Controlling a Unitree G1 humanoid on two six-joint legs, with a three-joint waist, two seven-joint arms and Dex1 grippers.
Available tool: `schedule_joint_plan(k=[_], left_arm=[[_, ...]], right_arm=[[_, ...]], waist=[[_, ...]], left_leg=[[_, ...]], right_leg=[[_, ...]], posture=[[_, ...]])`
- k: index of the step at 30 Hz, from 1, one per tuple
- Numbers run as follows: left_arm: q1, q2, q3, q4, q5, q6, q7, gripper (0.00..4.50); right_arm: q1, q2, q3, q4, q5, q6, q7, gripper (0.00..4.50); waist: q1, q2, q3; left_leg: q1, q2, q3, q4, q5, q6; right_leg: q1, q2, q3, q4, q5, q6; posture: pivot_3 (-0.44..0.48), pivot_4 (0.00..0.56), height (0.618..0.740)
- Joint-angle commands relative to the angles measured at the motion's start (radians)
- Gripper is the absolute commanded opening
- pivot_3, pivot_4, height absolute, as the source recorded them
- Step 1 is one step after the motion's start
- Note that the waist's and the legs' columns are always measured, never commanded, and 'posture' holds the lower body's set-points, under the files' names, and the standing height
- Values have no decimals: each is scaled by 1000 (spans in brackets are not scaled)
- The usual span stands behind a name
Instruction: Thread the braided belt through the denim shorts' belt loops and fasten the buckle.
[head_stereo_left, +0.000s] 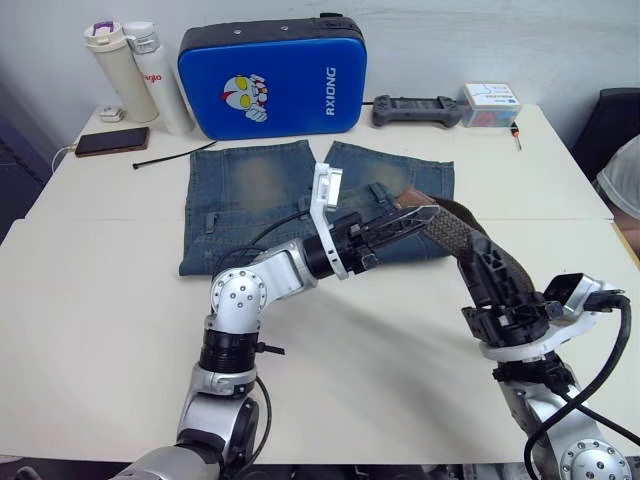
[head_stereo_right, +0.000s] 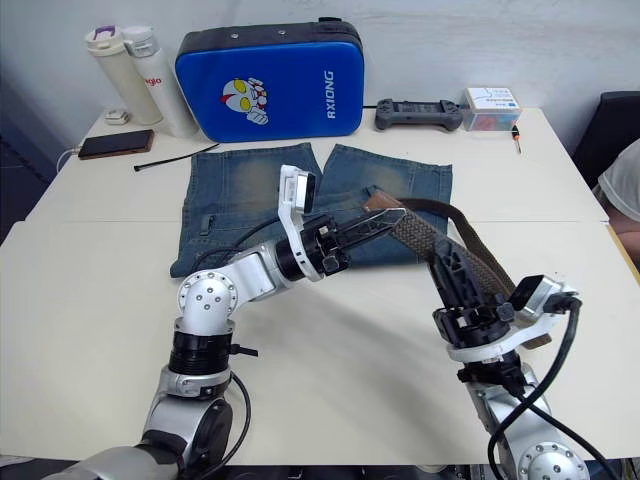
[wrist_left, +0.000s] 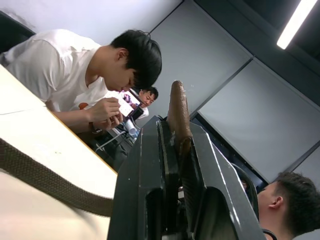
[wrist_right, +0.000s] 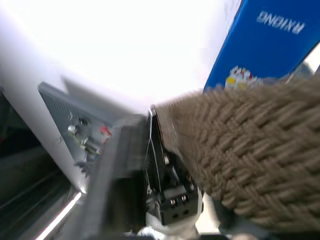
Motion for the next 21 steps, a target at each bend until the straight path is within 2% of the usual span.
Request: schedule_joint_plan(k=[1,6,8,11,12,21], left_arm=[[2,-5,10,-34,-16,-10,-5,0],[-2,-9,10,-27,-12,-13,-8,0],[-2,-11,9,-26,-11,-15,-8,0],[-4,-13,10,-22,-11,-17,-8,0],[-4,-14,10,-21,-11,-17,-8,0],[2,-8,12,-27,-3,-19,-8,0]], right_arm=[[-1,8,-13,-42,22,-28,-2,2122],[-5,-1,-4,-36,33,-23,-6,2122],[-6,-8,2,-34,37,-14,-4,1593],[-12,-26,13,-33,29,2,1,298],[-14,-29,17,-32,28,4,-1,68],[-33,-44,20,-23,-6,-10,-16,68]], waist=[[0,0,0],[0,0,0],[0,0,0],[0,0,0],[0,0,0],[0,0,0]], left_leg=[[0,0,0,0,0,0],[0,0,0,0,0,0],[0,0,0,0,0,0],[0,0,0,0,0,0],[0,0,0,0,0,0],[0,0,0,0,0,0]], right_leg=[[0,0,0,0,0,0],[0,0,0,0,0,0],[0,0,0,0,0,0],[0,0,0,0,0,0],[0,0,0,0,0,0],[0,0,0,-1,0,0]], posture=[[0,150,740],[0,150,740],[0,150,740],[0,150,740],[0,150,740],[0,150,740]])
